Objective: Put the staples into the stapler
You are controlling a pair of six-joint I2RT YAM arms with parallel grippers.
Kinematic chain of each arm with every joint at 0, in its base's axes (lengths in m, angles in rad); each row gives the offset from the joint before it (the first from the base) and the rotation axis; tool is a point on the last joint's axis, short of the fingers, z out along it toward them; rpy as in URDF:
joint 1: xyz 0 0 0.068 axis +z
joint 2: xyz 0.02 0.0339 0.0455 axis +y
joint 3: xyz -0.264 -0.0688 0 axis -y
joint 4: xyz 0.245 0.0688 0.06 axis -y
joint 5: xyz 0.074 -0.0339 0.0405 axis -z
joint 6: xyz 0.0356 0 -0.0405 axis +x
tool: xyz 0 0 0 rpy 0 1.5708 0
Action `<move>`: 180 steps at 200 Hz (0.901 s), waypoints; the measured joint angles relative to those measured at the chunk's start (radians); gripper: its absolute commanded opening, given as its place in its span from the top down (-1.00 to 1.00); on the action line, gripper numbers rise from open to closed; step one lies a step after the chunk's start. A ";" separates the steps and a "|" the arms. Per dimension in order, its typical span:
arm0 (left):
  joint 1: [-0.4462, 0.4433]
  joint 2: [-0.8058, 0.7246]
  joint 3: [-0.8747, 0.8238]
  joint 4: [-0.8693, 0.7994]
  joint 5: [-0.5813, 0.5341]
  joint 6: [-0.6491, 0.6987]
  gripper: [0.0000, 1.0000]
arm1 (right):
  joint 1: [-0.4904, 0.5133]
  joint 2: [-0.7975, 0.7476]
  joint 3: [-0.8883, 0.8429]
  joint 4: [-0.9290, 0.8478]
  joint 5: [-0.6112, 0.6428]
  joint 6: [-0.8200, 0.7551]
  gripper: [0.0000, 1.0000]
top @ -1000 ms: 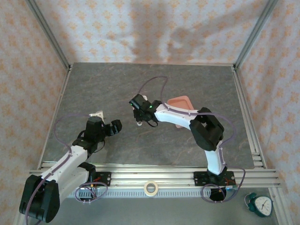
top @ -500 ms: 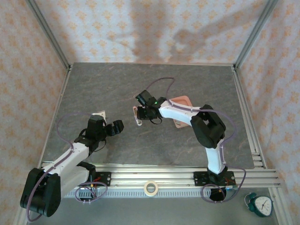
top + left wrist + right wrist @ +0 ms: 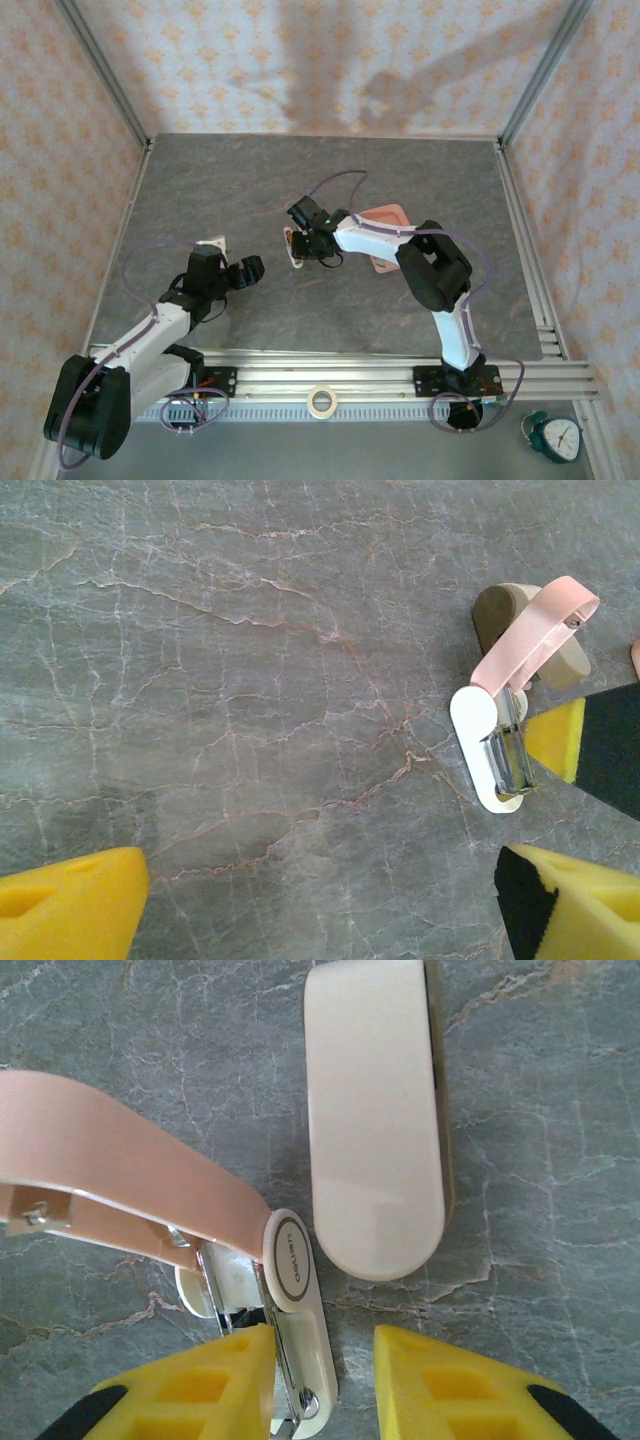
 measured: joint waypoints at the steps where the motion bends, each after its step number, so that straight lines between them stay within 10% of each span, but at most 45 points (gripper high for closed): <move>1: 0.000 0.000 0.000 0.000 0.000 0.000 -0.81 | 0.000 0.000 0.000 0.000 0.000 0.000 0.37; 180: 0.000 0.006 0.003 0.008 0.000 0.000 -0.81 | -0.001 0.032 0.030 0.001 -0.026 0.000 0.36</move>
